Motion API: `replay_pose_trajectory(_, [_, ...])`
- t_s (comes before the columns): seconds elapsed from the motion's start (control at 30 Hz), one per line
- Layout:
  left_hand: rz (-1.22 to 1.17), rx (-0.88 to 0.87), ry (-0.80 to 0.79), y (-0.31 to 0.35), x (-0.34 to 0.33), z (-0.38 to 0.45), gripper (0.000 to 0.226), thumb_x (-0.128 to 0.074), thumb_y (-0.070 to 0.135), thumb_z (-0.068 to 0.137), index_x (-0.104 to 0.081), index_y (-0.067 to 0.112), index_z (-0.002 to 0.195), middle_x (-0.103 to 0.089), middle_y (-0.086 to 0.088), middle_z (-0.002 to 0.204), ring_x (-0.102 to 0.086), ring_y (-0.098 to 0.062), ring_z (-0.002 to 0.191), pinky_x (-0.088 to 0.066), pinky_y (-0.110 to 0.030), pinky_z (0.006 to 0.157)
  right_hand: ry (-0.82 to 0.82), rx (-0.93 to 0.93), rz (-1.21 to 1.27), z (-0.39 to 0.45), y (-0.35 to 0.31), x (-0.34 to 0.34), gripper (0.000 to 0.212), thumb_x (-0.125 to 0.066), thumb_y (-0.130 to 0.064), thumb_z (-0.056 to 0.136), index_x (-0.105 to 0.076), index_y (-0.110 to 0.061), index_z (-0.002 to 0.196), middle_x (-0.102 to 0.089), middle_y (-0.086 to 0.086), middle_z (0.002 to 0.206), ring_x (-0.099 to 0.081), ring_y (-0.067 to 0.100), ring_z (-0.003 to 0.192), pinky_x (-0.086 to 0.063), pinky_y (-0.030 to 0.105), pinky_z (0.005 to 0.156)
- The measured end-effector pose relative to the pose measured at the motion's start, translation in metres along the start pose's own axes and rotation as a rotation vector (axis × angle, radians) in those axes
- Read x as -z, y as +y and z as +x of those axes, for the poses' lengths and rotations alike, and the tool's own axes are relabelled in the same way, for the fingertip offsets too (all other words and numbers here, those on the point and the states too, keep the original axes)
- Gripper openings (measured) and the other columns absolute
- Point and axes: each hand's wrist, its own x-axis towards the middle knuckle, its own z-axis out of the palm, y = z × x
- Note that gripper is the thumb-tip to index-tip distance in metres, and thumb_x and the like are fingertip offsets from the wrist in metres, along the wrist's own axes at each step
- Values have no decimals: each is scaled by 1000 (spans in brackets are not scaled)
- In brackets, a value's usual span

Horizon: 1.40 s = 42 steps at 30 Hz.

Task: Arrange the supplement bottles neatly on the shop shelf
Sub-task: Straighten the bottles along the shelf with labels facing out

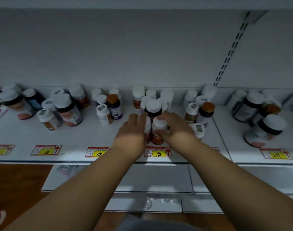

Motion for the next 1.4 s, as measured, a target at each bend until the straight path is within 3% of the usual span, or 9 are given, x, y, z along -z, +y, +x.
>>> replay_pose_trajectory(0.17, [-32,1,26,-2,-2,-2,65,-65,23,83,-43,4,141,-52,-23,118,-55,-41,89,-48,-45,70,3,-30,-16,-2,-4,-4,42,-69,-21,84,-55,-18,123,-54,5,114,-51,21,105,-38,27,81])
replay_pose_trajectory(0.33, [4,25,125,7,11,-7,68,-70,29,71,-55,6,133,-55,-23,124,-55,-41,105,-46,-46,87,-12,11,-93,-2,-8,11,45,-69,-28,84,-54,-20,126,-55,5,118,-49,21,110,-41,31,88])
replay_pose_trajectory(0.53, [-97,-130,251,57,29,-7,46,-67,25,71,-61,7,112,-59,-15,112,-54,-36,98,-46,-44,84,274,86,-106,-26,-4,69,36,-69,-18,84,-63,-13,119,-60,7,113,-54,22,104,-39,24,86])
replay_pose_trajectory(0.73, [-206,-303,235,163,11,7,38,-67,23,76,-60,12,111,-58,-10,110,-53,-30,99,-41,-39,85,399,7,-178,-86,49,160,27,-67,-26,86,-62,-20,112,-52,-9,104,-43,-3,93,-30,7,78])
replay_pose_trajectory(0.87, [-261,-331,206,256,-15,12,36,-65,25,80,-60,12,113,-56,-9,113,-53,-30,100,-45,-41,83,422,-45,-163,-139,104,221,24,-64,-26,88,-61,-22,112,-53,-9,106,-52,7,96,-42,23,79])
replay_pose_trajectory(1.0, [-354,-330,166,356,-35,20,34,-59,30,82,-59,16,113,-55,-4,114,-51,-26,105,-45,-40,86,441,-43,-195,-179,161,287,22,-66,-24,88,-62,-20,109,-50,-14,102,-48,-2,94,-39,13,81])
replay_pose_trajectory(1.1, [-367,-374,166,411,-46,34,35,-62,27,81,-60,14,113,-56,-4,114,-51,-25,105,-44,-38,87,451,-81,-203,-196,197,327,21,-66,-25,87,-63,-21,108,-54,-12,100,-54,5,92,-44,21,80])
replay_pose_trajectory(1.2, [-381,-389,143,448,-54,50,36,-61,26,79,-60,14,113,-57,-4,112,-53,-23,103,-44,-36,87,463,-111,-173,-201,228,356,20,-65,-25,87,-62,-23,107,-57,-8,97,-58,11,88,-47,23,77])
replay_pose_trajectory(1.4, [-395,-465,82,508,-75,103,31,-63,25,78,-60,18,107,-58,-3,105,-53,-23,96,-45,-38,83,558,-197,-164,-200,286,397,16,-65,-29,87,-56,-35,99,-56,-11,101,-55,2,86,-42,13,72])
